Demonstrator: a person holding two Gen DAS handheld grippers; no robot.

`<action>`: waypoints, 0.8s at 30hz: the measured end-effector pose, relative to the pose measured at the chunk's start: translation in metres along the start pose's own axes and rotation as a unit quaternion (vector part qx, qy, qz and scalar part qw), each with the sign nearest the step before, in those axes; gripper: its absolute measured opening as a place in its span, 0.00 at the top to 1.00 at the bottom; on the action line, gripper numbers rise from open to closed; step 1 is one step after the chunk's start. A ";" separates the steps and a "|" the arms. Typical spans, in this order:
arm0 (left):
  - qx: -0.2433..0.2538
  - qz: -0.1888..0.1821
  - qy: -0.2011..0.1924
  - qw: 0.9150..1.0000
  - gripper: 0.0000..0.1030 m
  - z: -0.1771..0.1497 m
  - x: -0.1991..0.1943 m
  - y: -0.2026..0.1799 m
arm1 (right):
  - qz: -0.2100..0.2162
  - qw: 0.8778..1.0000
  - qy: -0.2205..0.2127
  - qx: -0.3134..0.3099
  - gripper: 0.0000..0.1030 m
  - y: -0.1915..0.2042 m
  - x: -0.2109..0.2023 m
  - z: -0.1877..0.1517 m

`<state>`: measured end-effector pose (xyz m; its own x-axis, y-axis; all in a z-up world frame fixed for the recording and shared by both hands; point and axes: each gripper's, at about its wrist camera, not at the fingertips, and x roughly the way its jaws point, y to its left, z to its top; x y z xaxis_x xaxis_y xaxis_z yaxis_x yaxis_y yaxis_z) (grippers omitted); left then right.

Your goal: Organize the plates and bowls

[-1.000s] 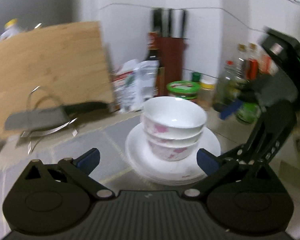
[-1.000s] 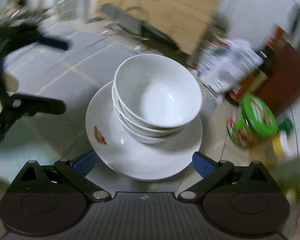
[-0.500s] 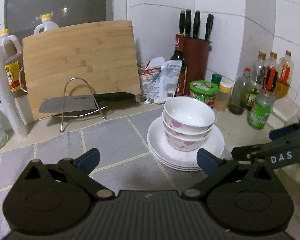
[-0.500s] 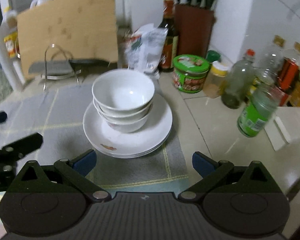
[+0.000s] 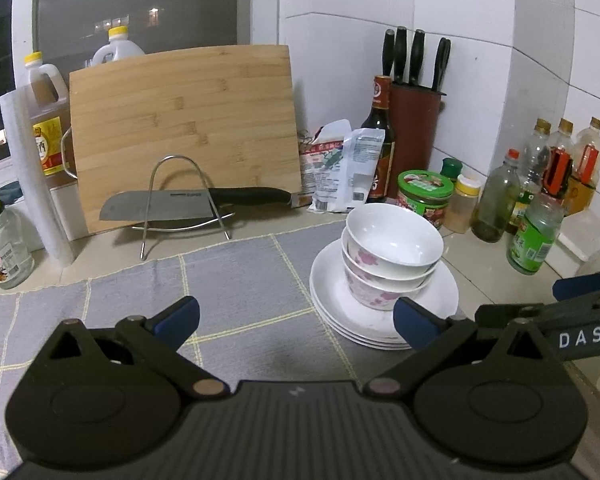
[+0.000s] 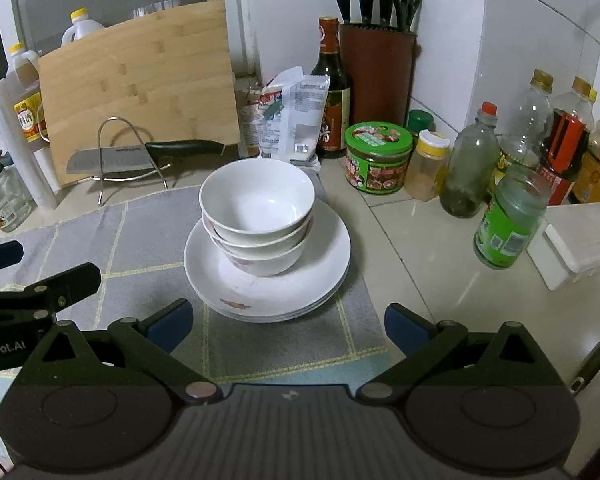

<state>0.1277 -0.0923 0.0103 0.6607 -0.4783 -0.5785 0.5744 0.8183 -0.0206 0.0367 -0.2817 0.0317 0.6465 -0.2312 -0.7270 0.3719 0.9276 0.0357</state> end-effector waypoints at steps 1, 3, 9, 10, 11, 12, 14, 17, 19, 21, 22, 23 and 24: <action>-0.001 0.001 0.000 1.000 0.01 0.000 0.000 0.000 | 0.000 1.000 -0.002 0.000 0.00 0.000 -0.001 0.001; 0.001 0.002 0.001 1.000 0.01 0.001 0.000 0.000 | 0.000 1.000 -0.006 0.001 0.00 0.000 -0.003 0.002; -0.004 0.007 0.004 1.000 0.01 0.002 -0.001 0.002 | 0.003 1.000 -0.009 0.001 0.00 0.002 -0.006 0.002; -0.004 0.008 0.004 1.000 0.01 0.003 -0.001 0.002 | 0.004 1.000 -0.010 0.002 0.00 0.002 -0.006 0.003; -0.004 0.008 0.005 1.000 0.01 0.003 -0.001 0.001 | 0.004 1.000 -0.010 0.002 0.00 0.003 -0.006 0.002; -0.004 0.009 0.004 1.000 0.01 0.003 -0.002 0.002 | 0.004 1.000 -0.010 0.001 0.00 0.003 -0.006 0.002; -0.004 0.009 0.004 1.000 0.01 0.003 -0.002 0.002 | 0.003 1.000 -0.013 0.002 0.00 0.003 -0.008 0.002; -0.002 0.010 0.003 1.000 0.01 0.004 -0.003 0.002 | 0.002 1.000 -0.014 0.002 0.00 0.004 -0.009 0.002; -0.002 0.011 0.004 1.000 0.01 0.004 -0.003 0.002 | 0.002 1.000 -0.014 0.001 0.00 0.005 -0.009 0.002; -0.001 0.010 0.003 1.000 0.01 0.004 -0.004 0.002 | 0.001 1.000 -0.015 0.000 0.00 0.005 -0.010 0.002; -0.002 0.010 0.004 1.000 0.01 0.004 -0.004 0.002 | 0.001 1.000 -0.015 0.000 0.00 0.005 -0.010 0.002; -0.003 0.010 0.004 1.000 0.01 0.004 -0.004 0.002 | 0.001 1.000 -0.016 0.000 0.00 0.006 -0.010 0.002; -0.003 0.010 0.004 1.000 0.01 0.004 -0.004 0.003 | 0.001 1.000 -0.016 0.001 0.00 0.006 -0.010 0.002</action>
<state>0.1288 -0.0891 0.0157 0.6687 -0.4591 -0.5848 0.5579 0.8298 -0.0134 0.0335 -0.2747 0.0403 0.6682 -0.2385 -0.7047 0.3714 0.9277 0.0381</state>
